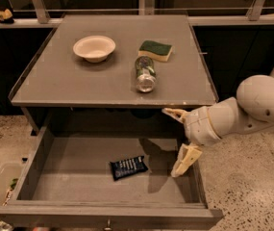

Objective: Pick rxbar blueberry from top drawer and place on counter

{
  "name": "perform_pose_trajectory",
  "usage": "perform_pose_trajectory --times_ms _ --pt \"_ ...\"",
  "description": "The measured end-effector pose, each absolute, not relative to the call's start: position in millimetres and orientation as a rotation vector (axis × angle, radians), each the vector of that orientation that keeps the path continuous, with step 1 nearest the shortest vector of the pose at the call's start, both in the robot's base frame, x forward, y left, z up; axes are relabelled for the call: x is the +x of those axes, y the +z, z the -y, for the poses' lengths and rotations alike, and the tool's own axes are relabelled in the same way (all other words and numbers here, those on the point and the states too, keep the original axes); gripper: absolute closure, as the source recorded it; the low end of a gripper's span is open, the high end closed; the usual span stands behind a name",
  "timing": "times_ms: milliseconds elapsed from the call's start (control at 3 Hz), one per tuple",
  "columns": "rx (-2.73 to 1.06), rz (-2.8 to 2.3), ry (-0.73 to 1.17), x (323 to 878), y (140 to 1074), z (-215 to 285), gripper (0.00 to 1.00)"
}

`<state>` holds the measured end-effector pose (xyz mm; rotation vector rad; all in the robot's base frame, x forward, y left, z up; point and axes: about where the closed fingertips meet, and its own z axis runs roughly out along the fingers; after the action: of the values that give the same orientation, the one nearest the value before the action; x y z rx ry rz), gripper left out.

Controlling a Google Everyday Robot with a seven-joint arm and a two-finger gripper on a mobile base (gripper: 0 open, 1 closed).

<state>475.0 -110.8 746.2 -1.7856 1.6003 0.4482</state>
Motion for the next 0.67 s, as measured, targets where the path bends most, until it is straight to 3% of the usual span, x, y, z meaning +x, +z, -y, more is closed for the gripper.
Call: perform_pose_trajectory --times_ms 333,667 --pt "-1.751 -1.556 0.615 471.8 674.6 99.4 0.00" --pt "-1.751 -1.556 0.614 471.8 675.3 99.2 0.00"
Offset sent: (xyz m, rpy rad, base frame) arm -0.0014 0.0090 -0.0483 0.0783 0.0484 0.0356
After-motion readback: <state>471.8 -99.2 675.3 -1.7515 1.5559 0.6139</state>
